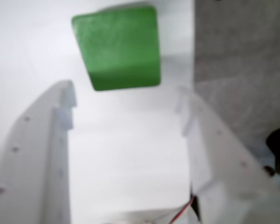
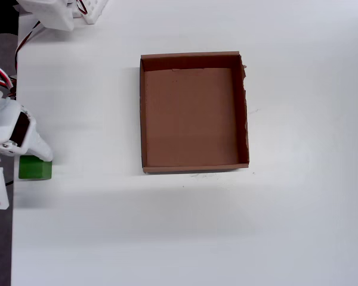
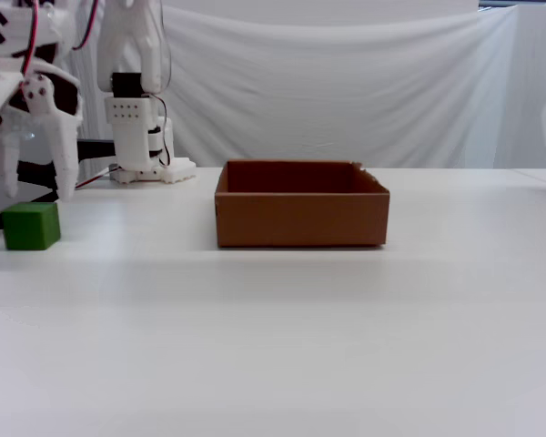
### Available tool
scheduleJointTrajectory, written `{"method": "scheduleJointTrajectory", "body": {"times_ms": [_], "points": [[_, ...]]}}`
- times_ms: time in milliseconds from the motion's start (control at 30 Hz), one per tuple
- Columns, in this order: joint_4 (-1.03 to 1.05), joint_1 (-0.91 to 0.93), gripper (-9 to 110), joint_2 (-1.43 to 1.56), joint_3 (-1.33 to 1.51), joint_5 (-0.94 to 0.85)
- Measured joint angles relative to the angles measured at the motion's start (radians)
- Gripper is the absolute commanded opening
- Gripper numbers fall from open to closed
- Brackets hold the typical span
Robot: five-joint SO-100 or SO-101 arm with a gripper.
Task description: Grasp a green cube and put it in a box.
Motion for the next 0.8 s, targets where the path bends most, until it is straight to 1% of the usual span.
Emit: {"method": "scheduleJointTrajectory", "body": {"times_ms": [167,600,800], "points": [[-0.052,0.000,26,-0.063,-0.009,-0.044],[-0.087,-0.025,26,-0.172,-0.071,-0.048],[-0.103,-0.028,20,-0.192,-0.071,-0.048]]}}
